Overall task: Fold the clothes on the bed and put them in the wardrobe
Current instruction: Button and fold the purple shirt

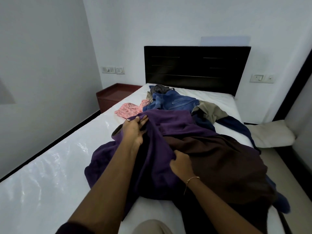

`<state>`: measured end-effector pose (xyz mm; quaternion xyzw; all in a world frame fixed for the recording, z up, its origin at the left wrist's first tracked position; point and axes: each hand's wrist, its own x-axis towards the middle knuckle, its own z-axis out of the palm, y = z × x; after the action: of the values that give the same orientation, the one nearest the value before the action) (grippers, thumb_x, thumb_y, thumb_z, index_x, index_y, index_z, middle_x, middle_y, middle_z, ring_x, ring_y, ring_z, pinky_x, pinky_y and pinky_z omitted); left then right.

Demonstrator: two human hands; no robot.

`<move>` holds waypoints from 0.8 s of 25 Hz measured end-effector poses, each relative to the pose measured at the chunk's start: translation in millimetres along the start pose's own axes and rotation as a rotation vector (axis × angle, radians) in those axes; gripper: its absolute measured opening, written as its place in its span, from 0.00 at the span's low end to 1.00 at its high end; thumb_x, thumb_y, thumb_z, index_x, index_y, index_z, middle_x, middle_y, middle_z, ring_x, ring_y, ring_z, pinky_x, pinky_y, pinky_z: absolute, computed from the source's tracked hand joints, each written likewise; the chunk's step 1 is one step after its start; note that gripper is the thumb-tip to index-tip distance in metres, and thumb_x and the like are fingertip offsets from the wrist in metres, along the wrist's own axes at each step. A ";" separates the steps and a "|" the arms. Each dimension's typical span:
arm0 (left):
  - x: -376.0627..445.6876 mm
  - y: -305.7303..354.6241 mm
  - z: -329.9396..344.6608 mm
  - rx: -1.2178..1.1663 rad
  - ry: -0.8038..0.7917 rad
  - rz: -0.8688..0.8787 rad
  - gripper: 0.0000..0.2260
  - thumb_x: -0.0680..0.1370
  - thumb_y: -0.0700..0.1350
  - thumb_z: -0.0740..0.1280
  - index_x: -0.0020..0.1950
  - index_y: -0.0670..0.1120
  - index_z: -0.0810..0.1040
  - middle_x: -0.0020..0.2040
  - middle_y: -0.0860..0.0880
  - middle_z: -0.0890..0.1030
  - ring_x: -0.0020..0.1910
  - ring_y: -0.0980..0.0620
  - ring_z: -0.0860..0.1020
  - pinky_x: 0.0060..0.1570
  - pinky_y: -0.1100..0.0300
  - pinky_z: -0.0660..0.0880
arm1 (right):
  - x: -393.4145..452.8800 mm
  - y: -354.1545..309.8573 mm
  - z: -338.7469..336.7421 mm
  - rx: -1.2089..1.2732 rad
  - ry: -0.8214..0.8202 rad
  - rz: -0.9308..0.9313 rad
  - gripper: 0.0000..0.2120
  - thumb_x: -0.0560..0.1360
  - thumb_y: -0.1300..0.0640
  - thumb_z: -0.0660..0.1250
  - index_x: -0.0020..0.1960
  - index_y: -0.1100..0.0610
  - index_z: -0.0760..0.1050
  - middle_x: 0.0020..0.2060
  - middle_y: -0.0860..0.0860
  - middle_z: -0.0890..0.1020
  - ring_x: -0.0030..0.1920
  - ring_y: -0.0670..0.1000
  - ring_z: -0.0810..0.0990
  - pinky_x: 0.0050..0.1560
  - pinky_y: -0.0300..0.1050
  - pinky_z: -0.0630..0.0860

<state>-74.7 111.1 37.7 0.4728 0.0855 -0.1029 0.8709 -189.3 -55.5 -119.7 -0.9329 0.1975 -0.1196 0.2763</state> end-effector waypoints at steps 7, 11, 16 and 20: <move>24.2 19.9 -17.0 0.019 0.052 0.128 0.12 0.85 0.38 0.62 0.67 0.45 0.77 0.59 0.47 0.85 0.58 0.48 0.84 0.51 0.51 0.82 | 88.4 109.4 -130.4 -0.174 0.087 0.295 0.22 0.94 0.57 0.66 0.85 0.58 0.85 0.86 0.64 0.80 0.82 0.70 0.80 0.89 0.71 0.85; 16.9 -16.3 11.4 0.473 -0.344 0.040 0.21 0.85 0.43 0.66 0.77 0.57 0.70 0.68 0.52 0.80 0.64 0.53 0.79 0.67 0.52 0.73 | 124.6 128.9 -177.7 0.129 0.265 0.356 0.28 0.85 0.66 0.76 0.84 0.61 0.74 0.83 0.67 0.66 0.62 0.76 0.87 0.72 0.70 0.94; 6.6 -114.8 -44.3 1.427 -0.379 0.553 0.04 0.79 0.52 0.72 0.52 0.54 0.82 0.47 0.55 0.85 0.49 0.49 0.83 0.51 0.57 0.75 | 76.3 115.8 -95.6 0.099 0.192 0.069 0.16 0.83 0.64 0.81 0.70 0.61 0.88 0.72 0.64 0.82 0.63 0.66 0.87 0.81 0.69 0.92; -25.4 -137.3 -120.5 1.935 -0.641 1.138 0.14 0.79 0.61 0.66 0.46 0.51 0.76 0.46 0.50 0.77 0.45 0.47 0.75 0.42 0.52 0.73 | -4.2 130.9 -26.5 -0.328 -0.406 -0.089 0.23 0.84 0.36 0.87 0.59 0.57 0.93 0.64 0.62 0.93 0.66 0.64 0.89 0.79 0.67 0.92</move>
<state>-141.0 142.1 -131.5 0.8620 -0.4766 0.1654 0.0492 -241.5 -166.8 -172.2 -0.9779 0.1133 0.0917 0.1499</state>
